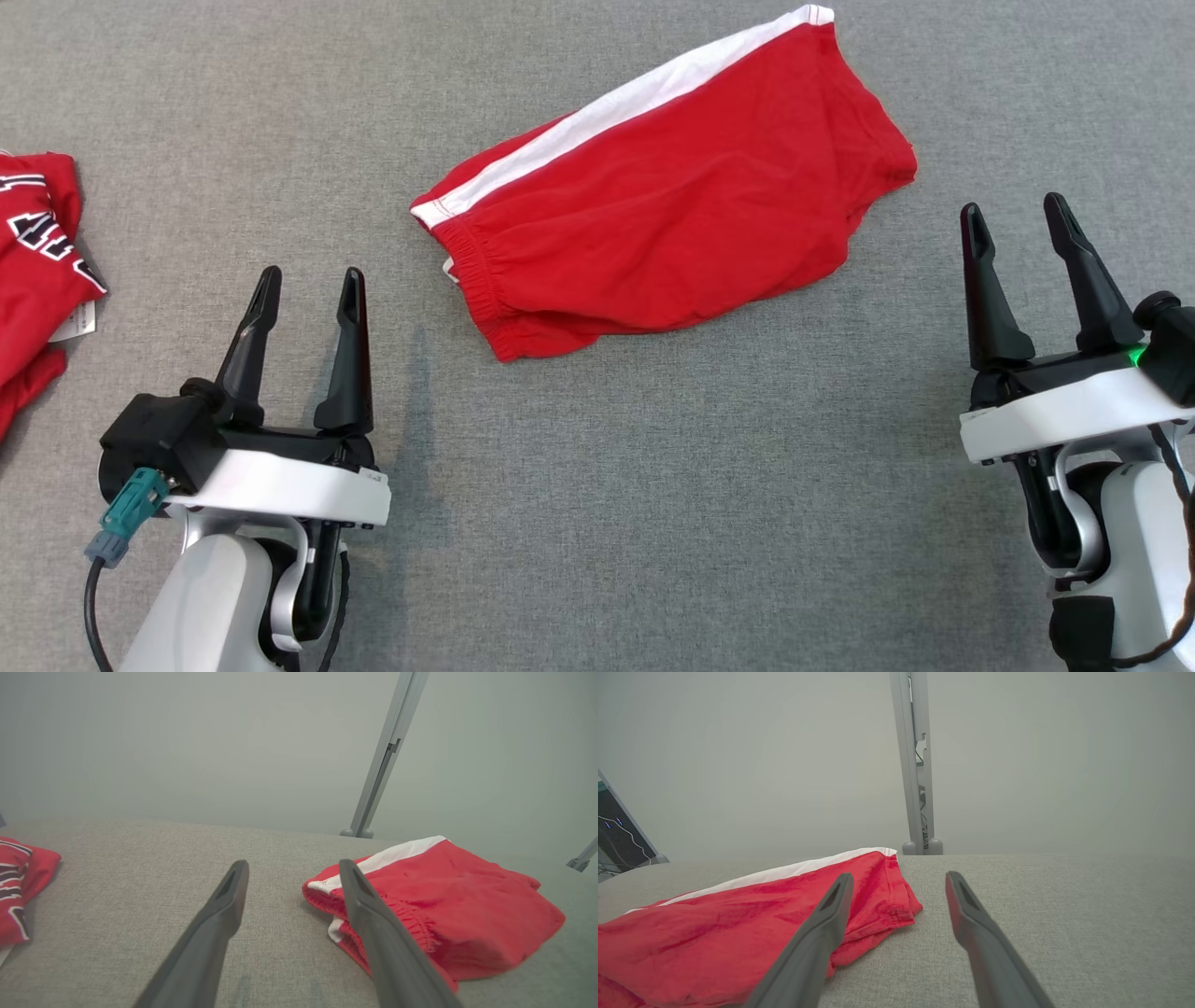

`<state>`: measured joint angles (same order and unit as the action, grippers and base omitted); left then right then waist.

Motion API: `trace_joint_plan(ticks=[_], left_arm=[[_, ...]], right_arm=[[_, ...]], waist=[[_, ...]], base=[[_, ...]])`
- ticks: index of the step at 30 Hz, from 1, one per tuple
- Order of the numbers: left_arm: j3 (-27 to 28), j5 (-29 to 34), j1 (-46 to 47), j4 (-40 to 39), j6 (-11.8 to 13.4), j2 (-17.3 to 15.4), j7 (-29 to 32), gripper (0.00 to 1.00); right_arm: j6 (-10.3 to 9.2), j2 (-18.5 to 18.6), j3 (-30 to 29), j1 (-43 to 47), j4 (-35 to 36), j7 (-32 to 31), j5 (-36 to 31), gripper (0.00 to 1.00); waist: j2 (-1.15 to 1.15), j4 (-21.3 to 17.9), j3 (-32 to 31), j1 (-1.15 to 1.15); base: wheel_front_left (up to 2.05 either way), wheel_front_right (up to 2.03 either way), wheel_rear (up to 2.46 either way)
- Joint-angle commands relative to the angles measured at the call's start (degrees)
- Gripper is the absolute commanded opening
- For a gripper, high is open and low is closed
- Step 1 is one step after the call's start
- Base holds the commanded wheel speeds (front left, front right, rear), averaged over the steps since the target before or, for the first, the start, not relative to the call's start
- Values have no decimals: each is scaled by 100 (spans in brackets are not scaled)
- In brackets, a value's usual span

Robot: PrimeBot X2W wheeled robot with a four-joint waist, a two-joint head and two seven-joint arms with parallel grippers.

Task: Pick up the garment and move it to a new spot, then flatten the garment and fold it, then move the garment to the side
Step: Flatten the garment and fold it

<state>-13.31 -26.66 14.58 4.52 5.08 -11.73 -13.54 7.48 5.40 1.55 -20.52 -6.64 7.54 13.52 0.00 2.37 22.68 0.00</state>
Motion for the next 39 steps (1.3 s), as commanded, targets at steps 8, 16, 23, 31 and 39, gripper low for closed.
trace_joint_plan(ticks=[8, 16, 23, 31, 39], left_arm=[[-55, 45, 300, 45, -86, -3, -25, 100], [-125, 85, 588, 89, -189, 135, -104, 100], [-94, 124, 696, 234, -252, 256, -139, 100], [-60, 176, 725, 324, -312, 282, -150, 100], [-89, 255, 730, 370, -351, 277, -150, 100]], right_arm=[[4, 183, -133, -251, 55, -185, -120, 100], [4, 618, 59, -1204, -751, -442, -161, 100], [3, 667, 267, -1787, -1879, -272, -119, 100], [3, 596, 452, -2086, -2817, -266, 81, 100], [2, 629, 957, -2424, -3464, -593, 683, 0]], waist=[[0, 158, 167, 0], [0, 450, 633, 0], [0, 559, 760, 0], [0, 522, 744, 0], [0, 459, 712, 0]], base=[[0, 0, 0], [0, 0, 0], [0, 0, 0], [0, 0, 0], [0, 0, 0]])
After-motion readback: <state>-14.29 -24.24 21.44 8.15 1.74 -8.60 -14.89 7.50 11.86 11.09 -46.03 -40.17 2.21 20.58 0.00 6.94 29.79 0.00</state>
